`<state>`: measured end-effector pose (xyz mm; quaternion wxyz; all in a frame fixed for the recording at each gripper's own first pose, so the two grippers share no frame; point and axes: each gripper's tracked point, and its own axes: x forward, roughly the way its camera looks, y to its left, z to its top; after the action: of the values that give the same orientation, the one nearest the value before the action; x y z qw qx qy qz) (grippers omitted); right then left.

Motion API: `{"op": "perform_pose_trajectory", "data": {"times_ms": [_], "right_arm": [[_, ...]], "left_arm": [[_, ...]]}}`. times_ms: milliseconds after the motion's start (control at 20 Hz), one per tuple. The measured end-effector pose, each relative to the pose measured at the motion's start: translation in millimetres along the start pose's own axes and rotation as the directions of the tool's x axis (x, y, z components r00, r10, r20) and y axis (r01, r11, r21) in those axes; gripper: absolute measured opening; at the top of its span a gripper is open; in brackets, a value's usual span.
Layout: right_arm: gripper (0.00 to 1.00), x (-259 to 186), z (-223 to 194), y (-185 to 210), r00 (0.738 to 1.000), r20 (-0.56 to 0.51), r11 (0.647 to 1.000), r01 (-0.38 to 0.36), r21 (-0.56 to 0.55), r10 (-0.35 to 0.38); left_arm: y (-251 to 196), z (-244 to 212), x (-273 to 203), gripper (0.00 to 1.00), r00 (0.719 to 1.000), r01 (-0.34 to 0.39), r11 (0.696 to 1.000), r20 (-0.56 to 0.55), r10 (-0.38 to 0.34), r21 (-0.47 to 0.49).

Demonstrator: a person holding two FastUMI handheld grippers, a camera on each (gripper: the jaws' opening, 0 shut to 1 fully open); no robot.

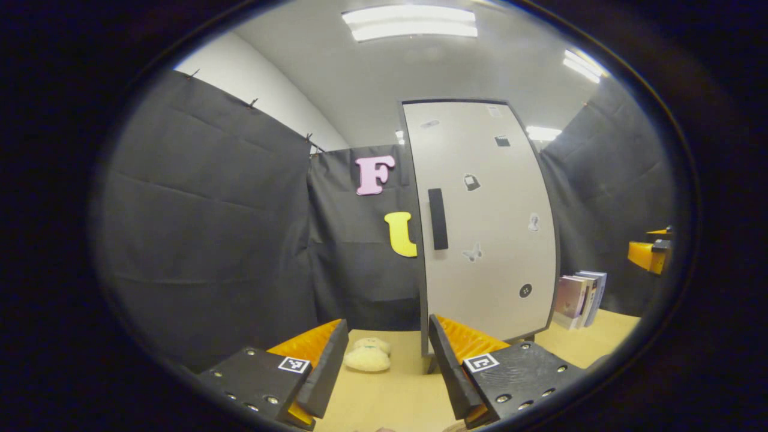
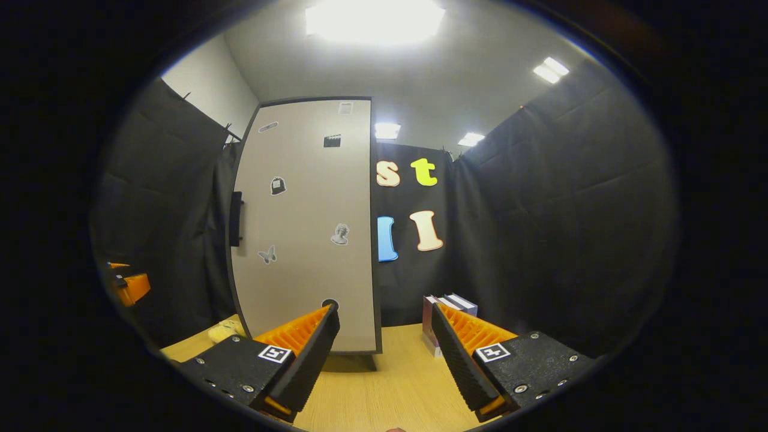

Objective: Open the cabinet door with the right hand, grasp the bottle in the cabinet with the left hand and place it on the coaster, then close the cabinet door with the right hand.

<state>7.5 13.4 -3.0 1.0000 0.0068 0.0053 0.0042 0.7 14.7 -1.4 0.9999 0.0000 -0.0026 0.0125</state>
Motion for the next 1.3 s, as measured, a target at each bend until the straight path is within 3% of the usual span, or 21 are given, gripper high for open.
{"op": "perform_pose_trajectory", "data": {"times_ms": [200, 300, 350, 650, 1300], "right_arm": [[0.95, 12, 7, 17, 1.000, 0.008, 0.999, -0.029, 0.020, 0.029], [0.95, 19, 14, 28, 0.998, 0.016, 0.998, -0.058, 0.027, 0.057], [0.95, 20, 17, 33, 0.997, 0.022, 0.997, -0.072, 0.025, 0.072], [0.95, 45, 45, 73, 0.988, 0.064, 0.990, -0.142, 0.024, 0.141], [0.95, 97, 70, 183, 0.951, 0.085, 0.953, -0.302, 0.029, 0.299]], "left_arm": [[15, -1, -10, 0.81, 1.000, -0.021, 1.000, 0.004, 0.021, 0.011], [25, 2, -16, 0.77, 0.999, -0.038, 0.999, 0.008, 0.038, 0.013], [30, 3, -19, 0.81, 0.999, -0.049, 0.999, 0.009, 0.049, 0.015], [66, 2, -38, 0.77, 0.992, -0.124, 0.992, 0.000, 0.124, 0.032], [130, -5, -62, 0.77, 0.962, -0.270, 0.961, -0.025, 0.272, 0.060]]}}
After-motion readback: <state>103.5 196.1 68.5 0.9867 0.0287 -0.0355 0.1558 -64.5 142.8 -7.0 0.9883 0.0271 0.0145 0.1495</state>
